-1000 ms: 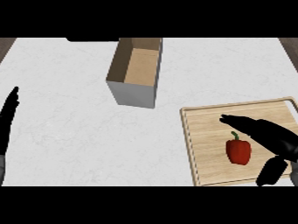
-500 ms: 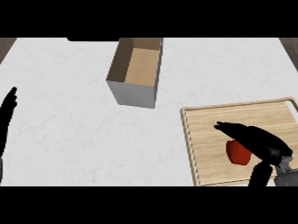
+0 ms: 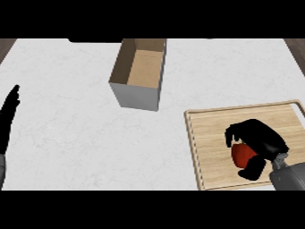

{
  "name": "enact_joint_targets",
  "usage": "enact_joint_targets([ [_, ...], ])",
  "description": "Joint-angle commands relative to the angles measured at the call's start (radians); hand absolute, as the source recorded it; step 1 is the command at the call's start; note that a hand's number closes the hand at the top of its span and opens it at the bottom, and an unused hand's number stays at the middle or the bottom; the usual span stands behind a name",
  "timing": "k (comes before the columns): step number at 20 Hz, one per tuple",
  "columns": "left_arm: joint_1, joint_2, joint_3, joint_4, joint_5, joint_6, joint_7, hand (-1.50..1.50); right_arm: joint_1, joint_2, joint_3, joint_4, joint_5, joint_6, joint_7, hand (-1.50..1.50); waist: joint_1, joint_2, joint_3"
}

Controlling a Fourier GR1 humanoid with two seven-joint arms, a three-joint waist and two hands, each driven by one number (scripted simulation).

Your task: Pick the bell pepper from the tray and place it in the cardboard box

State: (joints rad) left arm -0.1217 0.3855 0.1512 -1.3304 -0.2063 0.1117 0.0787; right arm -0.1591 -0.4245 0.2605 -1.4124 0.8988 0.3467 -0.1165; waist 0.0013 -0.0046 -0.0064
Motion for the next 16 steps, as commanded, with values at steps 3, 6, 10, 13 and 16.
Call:
enact_joint_targets([
  [3, -0.019, 0.004, -0.006, -0.003, 0.004, -0.032, -0.015, 0.00, -0.250, -0.040, -0.086, 0.263, 0.005, -0.076, -0.195, 1.50, 0.052, 0.018, 0.010],
  [6, -0.044, -0.024, -0.043, -0.006, -0.017, -0.022, -0.019, 0.00, -0.396, -0.081, -0.092, 0.344, -0.014, -0.030, -0.306, 1.50, 0.104, 0.035, 0.011],
  [10, -0.048, -0.041, -0.061, 0.010, -0.021, -0.027, -0.028, 0.00, -0.538, -0.095, -0.146, 0.500, -0.023, -0.101, -0.417, 1.50, 0.124, 0.048, 0.012],
  [13, -0.077, -0.039, -0.050, 0.002, -0.016, -0.020, -0.010, 0.00, -0.612, -0.114, -0.196, 0.602, -0.010, -0.217, -0.481, 1.50, 0.114, 0.046, 0.012],
  [16, -0.072, -0.043, -0.055, 0.007, -0.024, -0.016, -0.014, 0.00, -0.725, -0.120, -0.246, 0.690, -0.042, -0.237, -0.546, 1.50, 0.110, 0.042, 0.011],
])
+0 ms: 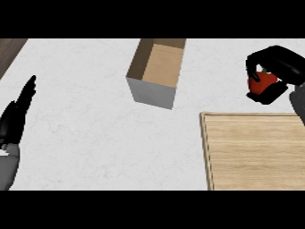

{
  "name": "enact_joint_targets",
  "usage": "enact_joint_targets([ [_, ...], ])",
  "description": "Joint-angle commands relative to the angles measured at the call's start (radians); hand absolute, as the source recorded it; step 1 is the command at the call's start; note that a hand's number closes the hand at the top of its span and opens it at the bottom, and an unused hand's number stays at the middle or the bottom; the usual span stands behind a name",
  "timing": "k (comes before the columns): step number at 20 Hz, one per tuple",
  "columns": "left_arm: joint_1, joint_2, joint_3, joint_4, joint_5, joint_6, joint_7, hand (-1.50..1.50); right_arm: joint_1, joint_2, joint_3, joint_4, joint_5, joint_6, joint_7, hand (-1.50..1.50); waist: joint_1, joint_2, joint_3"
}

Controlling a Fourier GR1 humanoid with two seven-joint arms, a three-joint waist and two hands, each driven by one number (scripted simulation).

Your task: Pick the bell pepper from the tray and place it in the cardboard box

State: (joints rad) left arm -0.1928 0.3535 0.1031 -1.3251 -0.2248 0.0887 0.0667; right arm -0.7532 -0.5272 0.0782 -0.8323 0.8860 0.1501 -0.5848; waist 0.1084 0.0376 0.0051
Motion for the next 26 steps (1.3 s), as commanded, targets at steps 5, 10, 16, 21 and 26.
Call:
enact_joint_targets([
  [5, -0.003, 0.006, 0.013, 0.039, -0.016, 0.018, -0.022, 0.00, -0.188, 0.024, -0.126, 0.196, -0.092, -0.170, -0.290, 1.50, -0.026, -0.006, -0.002],
  [10, 0.020, -0.026, -0.007, 0.016, -0.032, 0.037, -0.012, 0.00, -0.335, 0.078, -0.144, 0.351, -0.106, -0.144, -0.370, 1.50, -0.030, -0.014, -0.003],
  [16, 0.005, 0.024, 0.037, 0.029, 0.007, -0.017, -0.012, 0.00, -0.480, 0.182, -0.175, 0.475, -0.149, -0.019, -0.315, 1.50, -0.045, -0.019, -0.004],
  [21, -0.002, -0.002, 0.015, -0.023, -0.017, 0.008, 0.049, 0.00, -0.630, 0.259, -0.203, 0.539, -0.167, 0.026, -0.178, 1.50, -0.046, -0.021, -0.005],
  [26, 0.028, 0.005, 0.031, 0.048, -0.015, -0.001, -0.045, 0.00, -0.686, 0.343, -0.236, 0.612, -0.192, 0.034, -0.066, 1.50, -0.041, -0.014, -0.006],
])
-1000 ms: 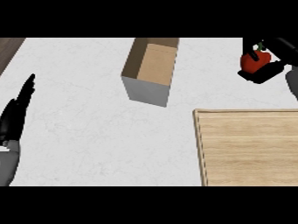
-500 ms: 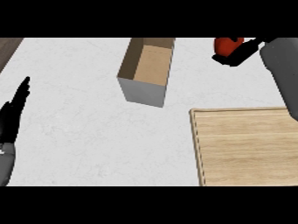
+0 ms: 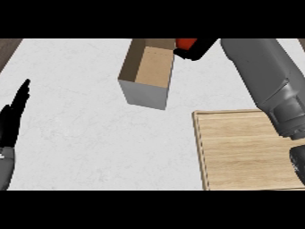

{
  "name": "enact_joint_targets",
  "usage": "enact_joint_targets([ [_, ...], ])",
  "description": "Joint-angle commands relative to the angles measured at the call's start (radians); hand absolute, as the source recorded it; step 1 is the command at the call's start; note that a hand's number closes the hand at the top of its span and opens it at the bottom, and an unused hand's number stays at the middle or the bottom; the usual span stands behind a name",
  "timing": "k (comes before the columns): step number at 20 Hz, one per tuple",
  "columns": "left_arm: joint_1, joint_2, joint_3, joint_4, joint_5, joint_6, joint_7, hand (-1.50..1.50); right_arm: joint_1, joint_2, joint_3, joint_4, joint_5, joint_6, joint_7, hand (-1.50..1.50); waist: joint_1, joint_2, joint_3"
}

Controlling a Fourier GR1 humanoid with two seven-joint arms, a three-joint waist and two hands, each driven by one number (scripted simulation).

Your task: Pick the bell pepper from the tray and place it in the cardboard box

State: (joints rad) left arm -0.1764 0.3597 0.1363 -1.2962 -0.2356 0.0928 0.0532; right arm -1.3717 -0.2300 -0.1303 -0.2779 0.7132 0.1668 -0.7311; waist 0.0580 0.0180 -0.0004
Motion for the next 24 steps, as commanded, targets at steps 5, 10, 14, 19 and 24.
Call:
enact_joint_targets([
  [5, -0.005, -0.020, -0.004, 0.034, -0.008, 0.008, -0.036, 0.00, -0.097, 0.144, -0.015, 0.097, 0.001, -0.042, 0.146, 1.50, 0.019, 0.012, -0.001],
  [10, -0.018, -0.018, -0.020, -0.027, -0.019, 0.002, 0.017, 0.00, -0.101, 0.204, -0.024, 0.127, 0.001, -0.101, 0.189, 1.50, 0.026, 0.014, -0.001],
  [14, -0.027, -0.006, -0.022, -0.031, -0.007, -0.029, 0.009, 0.00, -0.114, 0.228, 0.015, 0.158, 0.038, -0.182, 0.252, 1.50, 0.059, 0.022, -0.002],
  [19, -0.060, -0.022, -0.039, -0.023, -0.017, -0.025, 0.015, 0.00, -0.101, 0.229, -0.025, 0.225, -0.008, -0.152, 0.344, -1.50, 0.081, 0.032, -0.002],
  [24, -0.041, -0.032, -0.036, -0.013, -0.025, -0.006, -0.010, 0.00, -0.083, 0.230, -0.026, 0.234, -0.016, -0.131, 0.328, -1.50, 0.084, 0.032, -0.001],
])
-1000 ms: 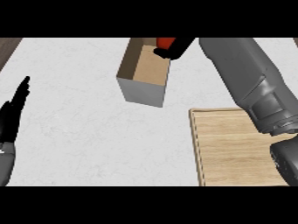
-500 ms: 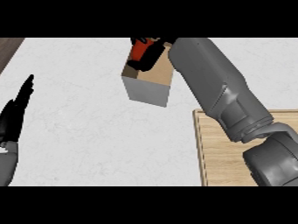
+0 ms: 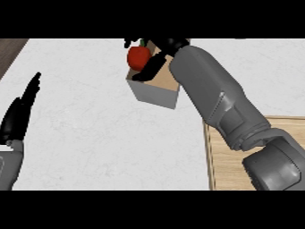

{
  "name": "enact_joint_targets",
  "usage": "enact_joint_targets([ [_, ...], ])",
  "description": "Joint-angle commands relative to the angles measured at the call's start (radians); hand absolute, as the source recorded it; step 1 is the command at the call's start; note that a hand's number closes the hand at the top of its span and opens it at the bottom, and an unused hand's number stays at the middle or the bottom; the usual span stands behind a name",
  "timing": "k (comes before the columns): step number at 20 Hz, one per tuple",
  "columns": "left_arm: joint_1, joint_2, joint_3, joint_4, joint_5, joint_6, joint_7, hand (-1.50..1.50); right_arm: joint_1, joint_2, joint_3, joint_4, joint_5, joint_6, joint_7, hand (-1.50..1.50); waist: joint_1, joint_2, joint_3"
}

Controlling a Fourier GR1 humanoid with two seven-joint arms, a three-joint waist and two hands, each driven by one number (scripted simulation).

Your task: Pick the bell pepper from the tray and place it in the cardboard box

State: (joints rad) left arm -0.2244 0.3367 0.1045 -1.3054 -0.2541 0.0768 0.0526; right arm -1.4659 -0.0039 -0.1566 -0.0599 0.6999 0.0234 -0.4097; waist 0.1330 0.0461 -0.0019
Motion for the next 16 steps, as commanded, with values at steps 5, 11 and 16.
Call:
enact_joint_targets([
  [5, -0.002, 0.000, -0.005, -0.011, 0.007, -0.020, 0.011, 0.00, 0.002, 0.004, -0.067, -0.028, -0.079, -0.019, -0.053, -1.50, 0.016, 0.000, 0.001],
  [11, -0.003, -0.002, 0.015, 0.020, -0.002, 0.009, -0.008, 0.00, 0.021, -0.018, -0.177, -0.079, -0.185, -0.021, -0.128, -1.50, -0.021, 0.006, 0.001],
  [16, 0.021, 0.022, 0.019, -0.017, -0.001, -0.008, 0.004, 0.00, 0.024, -0.079, -0.255, -0.076, -0.262, 0.045, -0.123, -1.50, -0.018, 0.000, 0.002],
])
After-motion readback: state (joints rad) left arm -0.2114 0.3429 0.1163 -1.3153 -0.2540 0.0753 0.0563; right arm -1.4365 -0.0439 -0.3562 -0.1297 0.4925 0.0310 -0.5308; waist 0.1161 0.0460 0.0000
